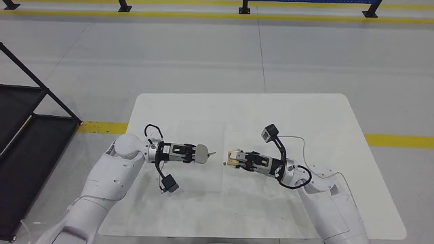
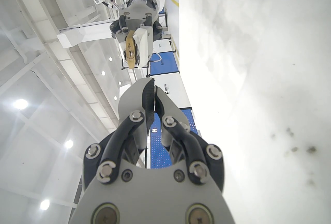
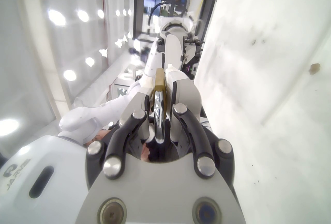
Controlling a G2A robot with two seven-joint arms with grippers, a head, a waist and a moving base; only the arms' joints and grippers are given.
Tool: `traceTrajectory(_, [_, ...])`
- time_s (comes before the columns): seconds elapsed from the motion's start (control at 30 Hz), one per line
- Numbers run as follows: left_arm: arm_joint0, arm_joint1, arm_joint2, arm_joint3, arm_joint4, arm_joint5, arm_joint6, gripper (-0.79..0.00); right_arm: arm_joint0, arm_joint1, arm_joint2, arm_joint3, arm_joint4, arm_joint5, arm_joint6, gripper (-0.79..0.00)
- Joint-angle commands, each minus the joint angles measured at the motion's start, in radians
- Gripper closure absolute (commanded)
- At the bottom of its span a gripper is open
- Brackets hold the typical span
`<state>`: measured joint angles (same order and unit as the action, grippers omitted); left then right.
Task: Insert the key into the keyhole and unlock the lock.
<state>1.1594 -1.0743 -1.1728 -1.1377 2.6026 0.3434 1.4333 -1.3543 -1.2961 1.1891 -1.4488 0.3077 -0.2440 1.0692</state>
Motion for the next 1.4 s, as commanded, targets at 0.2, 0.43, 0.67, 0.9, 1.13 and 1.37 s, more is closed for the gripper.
traceTrajectory(0.2, [-0.002, 0.004, 0.002, -0.038, 0.065, 0.029, -0.041, 0.000, 0.000, 0.000, 0.000, 0.000, 0.000, 0.000, 0.000, 0.000])
traceTrajectory(0.43, [0.024, 0.033, -0.028, -0.170, 0.187, 0.069, -0.026, 0.000, 0.010, 0.006, -0.010, -0.007, -0.016, 0.029, 0.012, 0.000])
traceTrajectory(0.67, [0.062, 0.060, -0.028, -0.270, 0.190, 0.062, -0.018, 0.000, 0.056, 0.016, -0.013, 0.020, -0.020, 0.056, 0.076, 0.000])
traceTrajectory(0.9, [0.075, 0.078, -0.016, -0.290, 0.159, 0.079, -0.036, 0.000, 0.089, 0.019, -0.043, 0.044, -0.033, 0.058, 0.092, 0.000])
traceTrajectory(1.13, [0.069, 0.089, 0.016, -0.288, 0.139, 0.092, -0.049, 0.000, 0.092, 0.019, -0.074, 0.050, -0.029, 0.046, 0.066, 0.000])
traceTrajectory(1.37, [0.048, 0.099, 0.044, -0.274, 0.128, 0.098, -0.055, 0.000, 0.094, 0.022, -0.092, 0.047, -0.028, 0.037, 0.067, 0.000])
